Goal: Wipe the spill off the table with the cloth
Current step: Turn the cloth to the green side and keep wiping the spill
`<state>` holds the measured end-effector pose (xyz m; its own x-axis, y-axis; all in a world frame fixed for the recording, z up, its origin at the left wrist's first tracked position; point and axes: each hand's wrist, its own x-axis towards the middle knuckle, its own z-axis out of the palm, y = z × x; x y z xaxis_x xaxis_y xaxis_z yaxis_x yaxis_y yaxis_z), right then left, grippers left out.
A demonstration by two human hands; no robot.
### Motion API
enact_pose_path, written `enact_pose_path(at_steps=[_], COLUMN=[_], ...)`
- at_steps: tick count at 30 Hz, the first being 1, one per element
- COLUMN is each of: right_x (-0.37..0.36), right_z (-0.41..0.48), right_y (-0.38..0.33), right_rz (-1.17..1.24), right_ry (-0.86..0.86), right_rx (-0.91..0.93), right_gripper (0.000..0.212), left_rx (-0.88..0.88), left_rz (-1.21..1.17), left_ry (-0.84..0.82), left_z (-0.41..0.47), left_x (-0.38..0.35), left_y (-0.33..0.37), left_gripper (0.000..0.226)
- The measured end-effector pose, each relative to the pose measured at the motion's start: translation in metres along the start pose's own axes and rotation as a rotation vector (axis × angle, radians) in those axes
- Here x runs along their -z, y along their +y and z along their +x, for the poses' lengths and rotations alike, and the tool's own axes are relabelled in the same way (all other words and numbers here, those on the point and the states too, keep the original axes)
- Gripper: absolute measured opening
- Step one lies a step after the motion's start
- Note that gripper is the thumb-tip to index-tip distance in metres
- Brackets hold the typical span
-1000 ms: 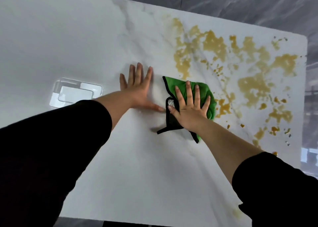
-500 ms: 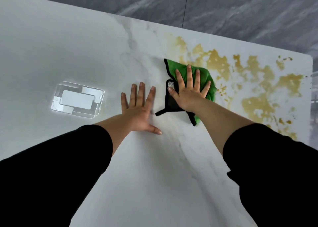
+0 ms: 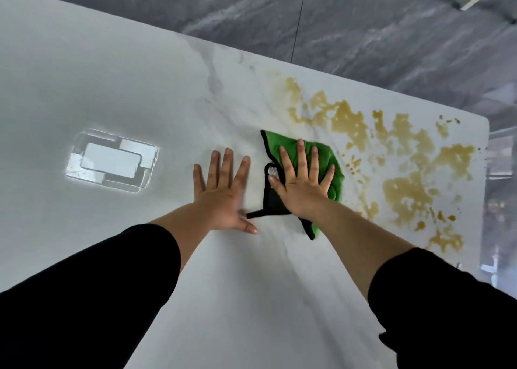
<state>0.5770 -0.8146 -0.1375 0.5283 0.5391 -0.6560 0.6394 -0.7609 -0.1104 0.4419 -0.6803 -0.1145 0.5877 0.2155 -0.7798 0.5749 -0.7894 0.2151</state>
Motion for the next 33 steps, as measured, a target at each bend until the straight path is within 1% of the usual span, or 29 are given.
enact_pose_path(at_steps=[5,7,11,14,18,27,30,33], right_x=[0.052,0.061,0.041,0.017,0.023,0.103,0.107,0.095], right_z=[0.059,0.07,0.045,0.017,0.024,0.132,0.136,0.118], right_y=[-0.011,-0.012,-0.011,-0.009,-0.011,-0.058,-0.06,-0.048], right_rz=[0.021,0.023,0.005,-0.013,-0.028,-0.02,-0.019,-0.033], right_ry=[0.055,0.061,0.066,0.027,-0.019,0.111,0.129,0.149], right_rx=[-0.043,-0.044,-0.006,0.047,0.046,0.01,0.027,0.046], right_gripper=[0.066,0.066,0.066,0.064,0.064,0.065,0.064,0.063], left_rx=[-0.005,-0.004,0.0,-0.004,0.001,-0.011,-0.014,-0.012], left_rz=[0.003,0.013,0.002,-0.007,0.001,0.011,0.01,0.011], left_ry=[0.0,0.006,0.015,0.009,0.009,0.047,0.05,0.052], left_z=[0.001,0.002,0.0,-0.001,0.0,0.007,0.005,0.004], left_x=[-0.002,-0.003,-0.002,0.0,0.0,-0.01,-0.009,-0.008], left_y=[-0.002,-0.001,-0.001,0.0,-0.001,-0.005,-0.005,-0.004], left_gripper=[0.154,0.154,0.153,0.153,0.153,0.153,0.153,0.153])
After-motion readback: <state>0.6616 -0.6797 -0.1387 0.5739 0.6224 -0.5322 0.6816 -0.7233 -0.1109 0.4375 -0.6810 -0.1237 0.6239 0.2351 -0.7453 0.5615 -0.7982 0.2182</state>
